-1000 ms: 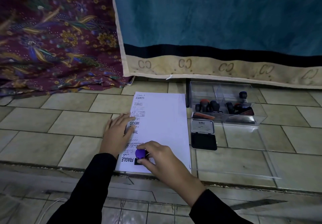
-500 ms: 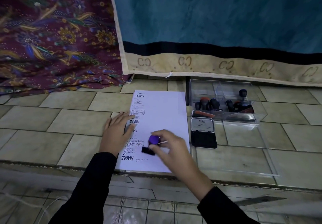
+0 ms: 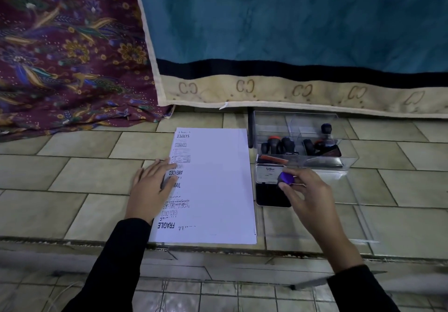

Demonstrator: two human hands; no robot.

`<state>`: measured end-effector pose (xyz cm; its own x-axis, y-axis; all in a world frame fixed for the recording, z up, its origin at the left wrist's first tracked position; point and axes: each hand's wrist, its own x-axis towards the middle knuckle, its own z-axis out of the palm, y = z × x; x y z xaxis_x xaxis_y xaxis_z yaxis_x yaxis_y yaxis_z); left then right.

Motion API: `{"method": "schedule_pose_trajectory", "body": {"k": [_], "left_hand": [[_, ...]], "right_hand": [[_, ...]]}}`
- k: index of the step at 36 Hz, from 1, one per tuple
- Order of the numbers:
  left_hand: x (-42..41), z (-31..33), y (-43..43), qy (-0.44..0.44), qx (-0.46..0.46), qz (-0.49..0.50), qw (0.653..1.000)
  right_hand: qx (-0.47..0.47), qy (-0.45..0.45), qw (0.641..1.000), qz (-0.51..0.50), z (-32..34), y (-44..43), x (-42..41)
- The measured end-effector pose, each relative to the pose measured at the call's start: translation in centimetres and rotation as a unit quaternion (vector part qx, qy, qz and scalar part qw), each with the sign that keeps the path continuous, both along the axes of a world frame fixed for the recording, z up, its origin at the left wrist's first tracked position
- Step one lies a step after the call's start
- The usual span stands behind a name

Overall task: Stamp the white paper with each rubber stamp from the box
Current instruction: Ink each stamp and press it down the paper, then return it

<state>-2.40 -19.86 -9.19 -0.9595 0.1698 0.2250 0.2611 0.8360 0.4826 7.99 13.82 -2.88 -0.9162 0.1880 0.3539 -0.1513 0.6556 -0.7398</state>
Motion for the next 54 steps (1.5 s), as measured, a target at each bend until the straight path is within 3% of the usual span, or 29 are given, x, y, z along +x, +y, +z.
{"method": "schedule_pose_trajectory", "body": {"k": [15, 33, 37, 42, 54], "left_hand": [[0.2, 0.6, 0.4, -0.009, 0.0, 0.003, 1.0], [0.1, 0.3, 0.2, 0.002, 0.008, -0.001, 1.0], [0.1, 0.2, 0.1, 0.005, 0.007, 0.003, 1.0], [-0.1, 0.0, -0.1, 0.012, 0.008, -0.001, 1.0], [-0.6, -0.7, -0.3, 0.008, 0.001, 0.005, 1.0]], "right_hand": [[0.126, 0.009, 0.991, 0.031, -0.8, -1.4, 0.3], [0.102, -0.014, 0.995, 0.011, 1.1, -2.8, 0.1], [0.032, 0.003, 0.996, 0.088, 2.0, -7.1, 0.0], [0.026, -0.009, 0.979, 0.202, 1.9, -12.4, -0.7], [0.071, -0.059, 0.962, 0.257, 0.4, -15.2, -1.1]]}}
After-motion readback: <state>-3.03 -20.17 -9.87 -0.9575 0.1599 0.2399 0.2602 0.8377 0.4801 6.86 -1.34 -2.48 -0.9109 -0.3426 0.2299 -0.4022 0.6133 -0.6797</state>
